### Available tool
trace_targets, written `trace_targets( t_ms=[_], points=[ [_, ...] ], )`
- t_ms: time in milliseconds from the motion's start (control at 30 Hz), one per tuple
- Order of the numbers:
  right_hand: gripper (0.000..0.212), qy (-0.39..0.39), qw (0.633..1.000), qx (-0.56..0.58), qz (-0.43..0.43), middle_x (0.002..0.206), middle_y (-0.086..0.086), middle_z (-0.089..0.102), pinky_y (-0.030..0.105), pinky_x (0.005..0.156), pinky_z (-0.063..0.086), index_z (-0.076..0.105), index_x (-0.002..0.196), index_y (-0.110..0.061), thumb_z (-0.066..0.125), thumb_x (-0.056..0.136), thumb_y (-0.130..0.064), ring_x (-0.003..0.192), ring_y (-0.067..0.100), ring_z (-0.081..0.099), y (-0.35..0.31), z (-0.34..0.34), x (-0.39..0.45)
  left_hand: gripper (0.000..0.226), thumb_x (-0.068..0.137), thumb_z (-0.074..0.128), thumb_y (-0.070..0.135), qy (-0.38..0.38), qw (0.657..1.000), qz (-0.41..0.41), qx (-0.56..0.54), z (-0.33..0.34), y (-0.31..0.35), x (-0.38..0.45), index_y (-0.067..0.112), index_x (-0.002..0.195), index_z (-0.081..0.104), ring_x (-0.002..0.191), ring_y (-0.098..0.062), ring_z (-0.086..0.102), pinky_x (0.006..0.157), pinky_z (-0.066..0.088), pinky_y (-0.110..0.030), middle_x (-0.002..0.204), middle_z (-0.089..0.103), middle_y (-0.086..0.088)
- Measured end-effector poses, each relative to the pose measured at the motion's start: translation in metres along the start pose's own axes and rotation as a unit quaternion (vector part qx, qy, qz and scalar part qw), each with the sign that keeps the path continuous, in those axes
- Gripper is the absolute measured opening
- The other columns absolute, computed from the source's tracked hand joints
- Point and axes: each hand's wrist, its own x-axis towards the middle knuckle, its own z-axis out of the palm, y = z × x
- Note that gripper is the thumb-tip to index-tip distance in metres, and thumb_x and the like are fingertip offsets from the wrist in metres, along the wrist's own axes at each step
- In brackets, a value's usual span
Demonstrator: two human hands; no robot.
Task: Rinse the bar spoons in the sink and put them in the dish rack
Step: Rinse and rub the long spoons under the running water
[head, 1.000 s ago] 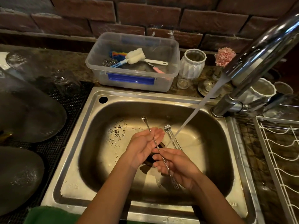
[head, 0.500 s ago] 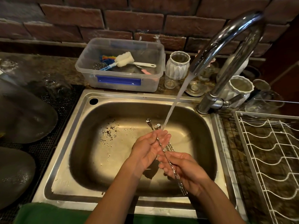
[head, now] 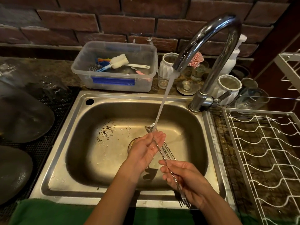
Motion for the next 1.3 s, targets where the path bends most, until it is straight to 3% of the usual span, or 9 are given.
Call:
trace_targets(
  t_ms=[233,567,767,967,1300],
  points=[
    [0.026,0.002,1.000,0.005,0.003,0.085,0.023,0.069,0.025,0.048,0.060,0.065,0.114,0.012,0.056,0.094,-0.002,0.058,0.024,0.070,0.005,0.001,-0.012,0.025,0.101,0.045,-0.002,0.013,1.000,0.008,0.013,0.002,-0.004,-0.007,-0.018,0.117,0.055,0.090,-0.035,0.076,0.076,0.064,-0.038,0.115,0.067,-0.034],
    [0.023,0.039,0.998,-0.041,-0.015,0.085,0.028,0.071,0.026,0.048,0.060,0.067,0.110,0.011,0.060,0.092,-0.002,0.060,0.029,0.072,0.007,0.000,-0.025,0.017,0.098,0.048,-0.008,0.024,0.997,0.045,0.050,-0.001,-0.009,-0.014,-0.016,0.106,0.061,0.092,-0.034,0.075,0.087,0.060,-0.040,0.100,0.073,-0.030],
    [0.023,0.092,0.991,-0.093,-0.027,0.092,0.027,0.076,0.023,0.046,0.058,0.066,0.111,0.006,0.064,0.089,0.000,0.062,0.029,0.075,-0.001,0.000,-0.027,0.019,0.101,0.050,0.002,0.020,0.987,0.083,0.133,0.006,-0.006,-0.019,-0.009,0.106,0.064,0.091,-0.032,0.076,0.074,0.063,-0.034,0.100,0.075,-0.025],
    [0.021,0.120,0.981,-0.137,-0.063,0.090,0.023,0.077,0.025,0.049,0.059,0.067,0.108,0.000,0.069,0.086,0.001,0.064,0.030,0.076,-0.006,-0.001,-0.031,0.027,0.104,0.043,0.002,-0.005,0.994,0.069,0.085,0.017,0.002,-0.023,-0.015,0.120,0.057,0.091,-0.035,0.075,0.077,0.063,-0.038,0.115,0.067,-0.035],
    [0.021,0.115,0.972,-0.165,-0.122,0.091,0.021,0.078,0.027,0.056,0.061,0.066,0.111,-0.003,0.063,0.091,0.002,0.063,0.027,0.074,0.005,-0.005,-0.034,0.027,0.101,0.049,0.000,-0.017,0.997,0.073,0.037,0.021,0.008,-0.026,-0.016,0.121,0.057,0.098,-0.036,0.074,0.079,0.062,-0.037,0.111,0.070,-0.032]
  ],
)
